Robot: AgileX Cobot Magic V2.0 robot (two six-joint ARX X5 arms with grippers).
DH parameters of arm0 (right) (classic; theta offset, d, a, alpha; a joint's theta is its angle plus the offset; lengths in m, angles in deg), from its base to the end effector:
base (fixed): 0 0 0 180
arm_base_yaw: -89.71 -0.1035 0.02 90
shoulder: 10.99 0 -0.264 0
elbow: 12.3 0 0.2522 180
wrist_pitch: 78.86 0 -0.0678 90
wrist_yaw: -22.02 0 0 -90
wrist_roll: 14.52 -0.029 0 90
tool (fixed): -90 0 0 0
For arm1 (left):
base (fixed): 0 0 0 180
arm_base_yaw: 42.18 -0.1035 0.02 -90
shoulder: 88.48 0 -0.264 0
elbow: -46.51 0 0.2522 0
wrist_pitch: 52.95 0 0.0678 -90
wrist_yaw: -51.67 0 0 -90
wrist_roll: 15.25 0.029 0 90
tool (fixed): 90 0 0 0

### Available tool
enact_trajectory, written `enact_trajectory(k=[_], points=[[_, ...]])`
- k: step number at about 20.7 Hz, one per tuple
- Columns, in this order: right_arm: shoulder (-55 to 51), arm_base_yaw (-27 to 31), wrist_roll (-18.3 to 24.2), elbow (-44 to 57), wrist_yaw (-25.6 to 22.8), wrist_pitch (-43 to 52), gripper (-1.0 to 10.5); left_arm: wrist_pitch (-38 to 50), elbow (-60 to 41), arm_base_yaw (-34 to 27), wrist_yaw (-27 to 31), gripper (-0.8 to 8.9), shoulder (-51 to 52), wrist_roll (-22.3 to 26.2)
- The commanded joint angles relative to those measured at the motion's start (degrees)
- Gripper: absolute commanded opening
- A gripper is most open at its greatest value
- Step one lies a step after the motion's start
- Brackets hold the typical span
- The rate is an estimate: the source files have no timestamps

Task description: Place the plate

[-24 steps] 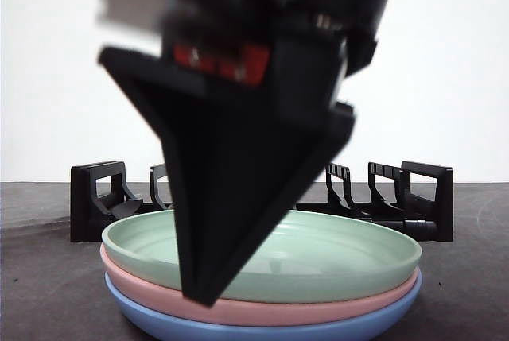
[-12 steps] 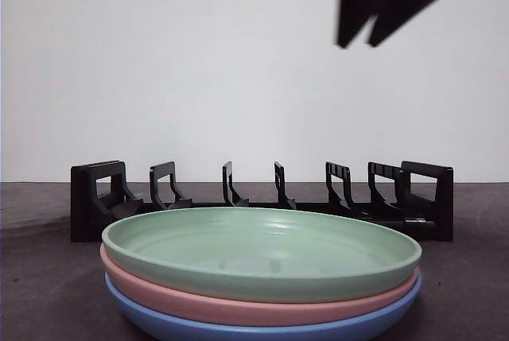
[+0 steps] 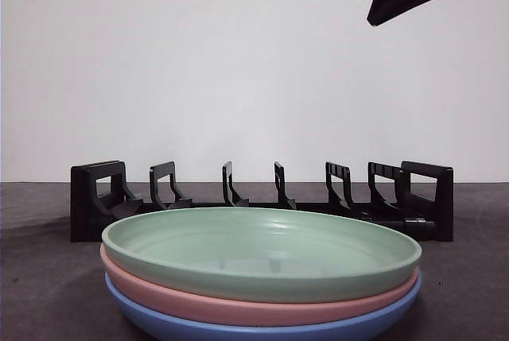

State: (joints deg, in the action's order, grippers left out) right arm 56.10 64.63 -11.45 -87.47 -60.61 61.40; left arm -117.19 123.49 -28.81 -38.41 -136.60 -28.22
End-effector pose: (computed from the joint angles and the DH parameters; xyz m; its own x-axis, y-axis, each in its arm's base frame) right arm 0.2241 0.1090 0.3314 0.7102 0.4740 -0.5205 -0.5440 0.8388 0.0216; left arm 0.1397 -0.0332 0.3657 0.7929 -0.1899 -0.5790 0.1000 0.9779 -0.1838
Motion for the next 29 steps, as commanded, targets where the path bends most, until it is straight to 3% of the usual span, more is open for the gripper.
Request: enact_trajectory(k=[1,4,6,7,10,12,16,29], points=[[0.2,-0.3,0.4,-0.4,0.1,0.6,0.2,0.8,0.9,0.1,0.1,0.07,-0.1,0.3],[0.2,-0.3,0.4,-0.4,0.1,0.7,0.2,0.8,0.9,0.1,0.1,0.07,-0.1,0.3],[0.2,-0.3,0.4,-0.4,0.1,0.7,0.2,2.1,-0.3,-0.3,1.4,0.07,1.0,4.4],[0.2,-0.3,0.4,-0.4,0.1,0.7,0.2,8.1,-5.4,-0.7,1.9,0.07,4.2,5.2],[0.2,-0.3,0.4,-0.4,0.1,0.7,0.2,37.8,-31.6,-5.2,2.1,0.07,20.6,9.0],[0.2,-0.3,0.4,-0.4,0.1,0.7,0.2,45.7,-45.4,-8.2,2.4,0.07,33.0,9.9],[0.2,-0.3,0.4,-0.4,0.1,0.7,0.2,42.9,-58.6,-9.6,2.4,0.07,48.2,10.8],[0.2,-0.3,0.4,-0.4,0.1,0.7,0.2,39.8,-62.3,-9.6,2.2,0.07,47.9,9.1]])
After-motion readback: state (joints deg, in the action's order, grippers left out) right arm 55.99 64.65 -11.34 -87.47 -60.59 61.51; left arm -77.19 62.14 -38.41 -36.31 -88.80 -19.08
